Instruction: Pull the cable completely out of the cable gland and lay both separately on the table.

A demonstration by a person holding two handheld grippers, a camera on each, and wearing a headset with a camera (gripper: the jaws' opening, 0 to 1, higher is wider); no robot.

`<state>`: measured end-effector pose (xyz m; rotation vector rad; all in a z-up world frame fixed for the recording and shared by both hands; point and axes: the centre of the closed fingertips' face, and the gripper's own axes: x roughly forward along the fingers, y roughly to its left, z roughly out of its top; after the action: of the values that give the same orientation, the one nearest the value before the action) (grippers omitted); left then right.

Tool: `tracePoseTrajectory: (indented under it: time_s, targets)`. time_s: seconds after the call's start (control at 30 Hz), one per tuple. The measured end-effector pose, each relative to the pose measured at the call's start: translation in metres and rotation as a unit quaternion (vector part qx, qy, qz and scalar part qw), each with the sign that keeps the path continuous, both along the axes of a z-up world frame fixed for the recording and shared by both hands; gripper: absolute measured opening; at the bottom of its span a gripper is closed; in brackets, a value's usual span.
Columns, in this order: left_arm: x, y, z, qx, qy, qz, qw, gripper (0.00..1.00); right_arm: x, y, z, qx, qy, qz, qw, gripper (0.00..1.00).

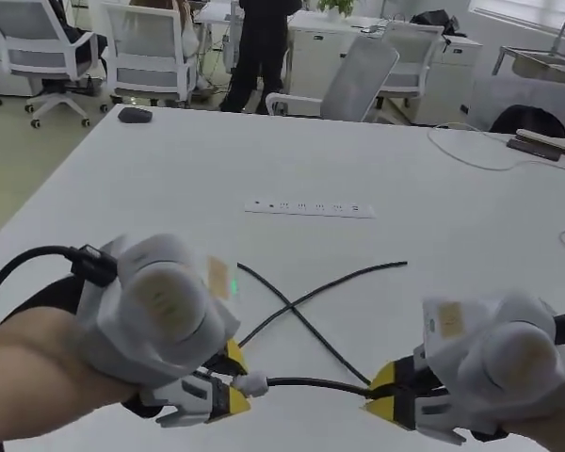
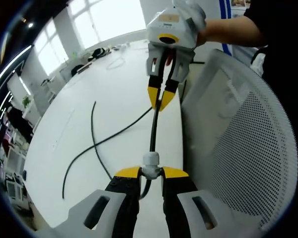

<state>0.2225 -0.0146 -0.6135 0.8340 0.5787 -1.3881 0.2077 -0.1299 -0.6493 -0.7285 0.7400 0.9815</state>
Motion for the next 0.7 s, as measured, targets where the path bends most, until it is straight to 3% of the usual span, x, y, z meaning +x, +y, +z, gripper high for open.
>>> tracePoseTrajectory:
  time_s: [0.1, 0.23, 0.27, 0.3, 0.33, 0.4, 0.57, 0.7]
  targets:
    - [0.001, 0.004, -0.002, 0.007, -0.003, 0.001, 1.0, 0.16, -0.002, -0.013, -0.008, -0.011, 0.015, -0.013, 0.9997, 0.03]
    - [-0.003, 0.0, 0.0, -0.004, 0.013, 0.009, 0.9999, 0.16, -0.01, -0.018, -0.018, -0.014, 0.046, -0.034, 0.9982, 0.04]
    - [-0.004, -0.003, 0.001, -0.003, 0.013, 0.009, 0.9999, 0.16, -0.013, -0.019, -0.021, -0.03, 0.058, -0.038, 0.9971, 0.05]
    - [-0.005, -0.005, 0.001, -0.001, 0.011, 0.007, 0.9999, 0.16, -0.013, -0.022, -0.022, -0.049, 0.059, -0.038, 0.9963, 0.08]
    - [-0.005, -0.007, 0.001, 0.001, 0.006, 0.005, 1.0, 0.16, -0.01, -0.016, -0.02, -0.047, 0.05, -0.035, 0.997, 0.14]
    - [-0.007, -0.01, 0.003, -0.002, 0.006, 0.002, 1.0, 0.16, -0.011, -0.006, -0.013, -0.035, 0.055, -0.035, 0.9973, 0.26]
    - [-0.011, -0.018, 0.005, -0.001, -0.005, -0.011, 0.9999, 0.17, -0.004, 0.032, 0.017, 0.018, 0.02, -0.017, 0.9995, 0.24]
    - [-0.014, -0.021, 0.002, 0.008, -0.016, -0.023, 0.9996, 0.17, -0.003, 0.062, 0.036, 0.058, 0.002, 0.001, 0.9983, 0.2]
